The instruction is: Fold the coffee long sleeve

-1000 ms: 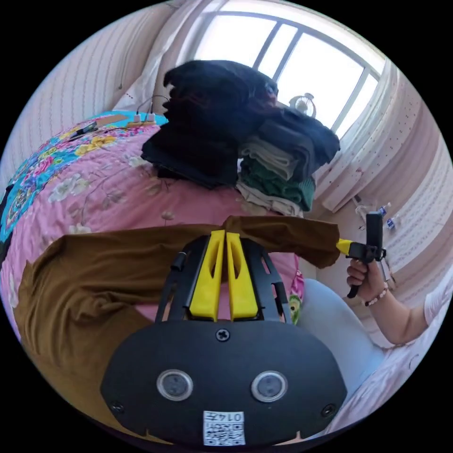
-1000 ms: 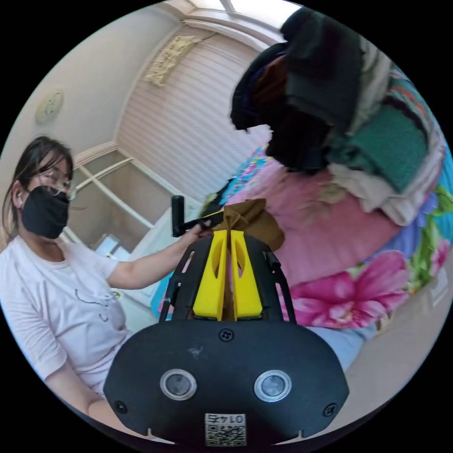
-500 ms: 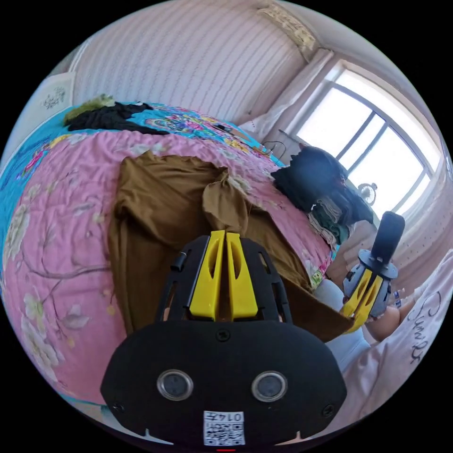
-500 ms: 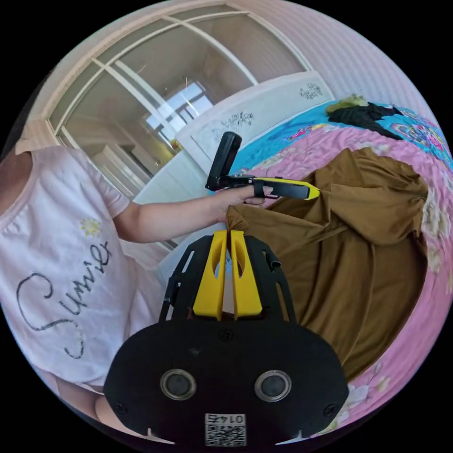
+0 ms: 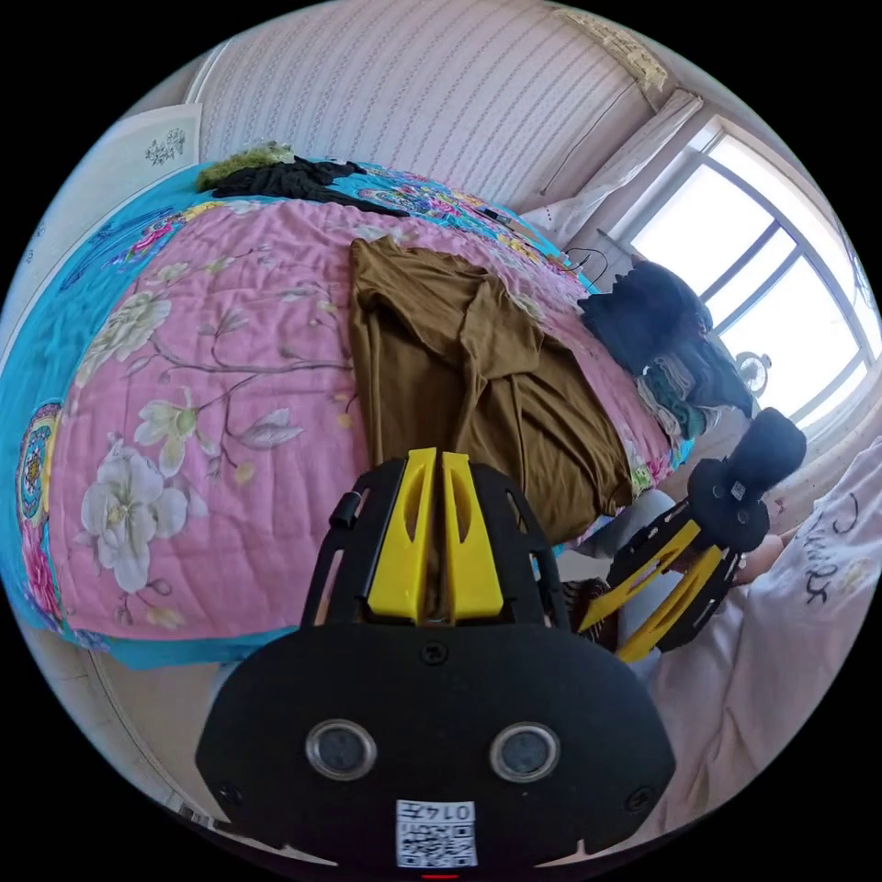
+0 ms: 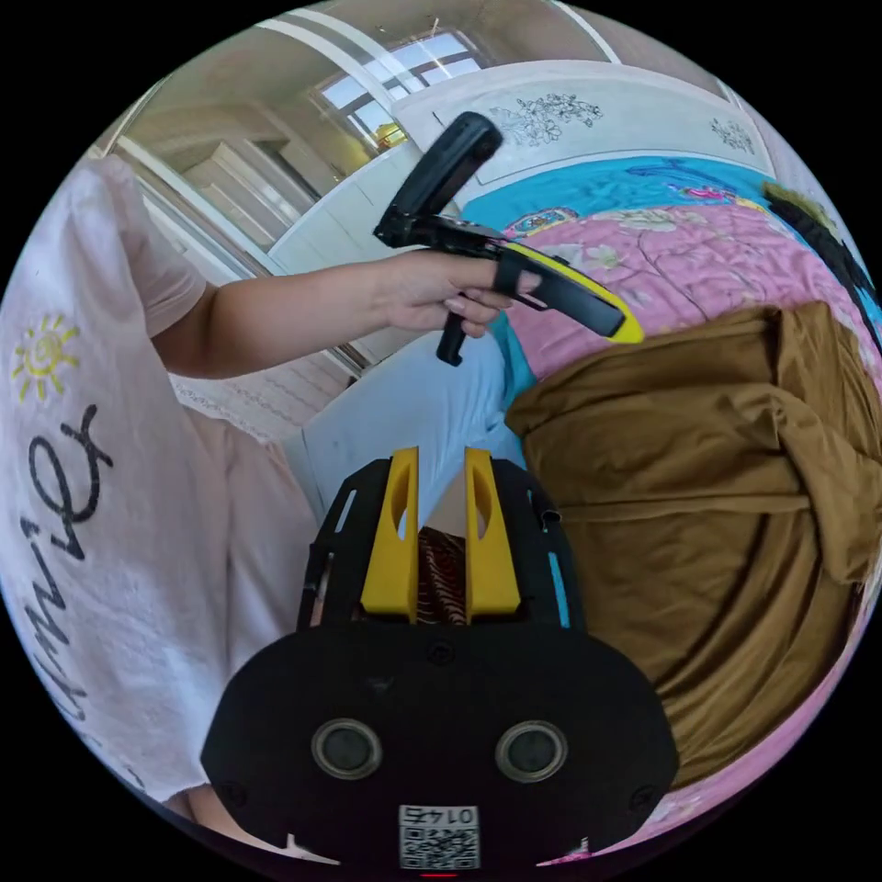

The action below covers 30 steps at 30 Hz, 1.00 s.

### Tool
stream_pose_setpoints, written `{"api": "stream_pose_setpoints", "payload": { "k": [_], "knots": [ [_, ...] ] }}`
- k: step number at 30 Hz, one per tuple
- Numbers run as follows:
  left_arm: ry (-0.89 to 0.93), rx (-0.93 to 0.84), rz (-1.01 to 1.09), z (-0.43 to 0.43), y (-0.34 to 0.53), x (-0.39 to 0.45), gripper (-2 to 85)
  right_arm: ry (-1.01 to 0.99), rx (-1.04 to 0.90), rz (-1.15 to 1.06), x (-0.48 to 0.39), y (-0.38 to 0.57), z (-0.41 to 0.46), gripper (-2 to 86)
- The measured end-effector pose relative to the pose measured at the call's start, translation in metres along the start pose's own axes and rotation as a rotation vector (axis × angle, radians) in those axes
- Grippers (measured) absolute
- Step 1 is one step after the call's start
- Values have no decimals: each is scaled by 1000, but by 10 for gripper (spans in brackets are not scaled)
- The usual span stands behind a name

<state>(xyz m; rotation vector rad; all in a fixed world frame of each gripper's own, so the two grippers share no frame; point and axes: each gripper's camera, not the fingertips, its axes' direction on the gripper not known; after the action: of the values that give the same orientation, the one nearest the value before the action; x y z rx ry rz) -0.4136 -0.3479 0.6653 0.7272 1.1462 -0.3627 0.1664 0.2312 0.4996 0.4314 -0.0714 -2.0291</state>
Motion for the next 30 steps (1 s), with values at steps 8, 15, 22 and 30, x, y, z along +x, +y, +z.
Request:
{"api": "stream_pose_setpoints", "payload": {
  "k": [8, 15, 22, 30],
  "knots": [
    [54, -135, 48, 30, 2, 4, 36, 219, 140, 337, 104, 16, -48, 79],
    [12, -223, 10, 17, -11, -18, -8, 510, 209, 538, 205, 33, -137, 80],
    [-136, -162, 363, 5, -138, 6, -6, 549, 230, 679, 315, 31, -166, 84],
    [82, -114, 363, 167, -348, 66, 76, 370, 265, 714, 387, 51, -176, 21]
  ]
}}
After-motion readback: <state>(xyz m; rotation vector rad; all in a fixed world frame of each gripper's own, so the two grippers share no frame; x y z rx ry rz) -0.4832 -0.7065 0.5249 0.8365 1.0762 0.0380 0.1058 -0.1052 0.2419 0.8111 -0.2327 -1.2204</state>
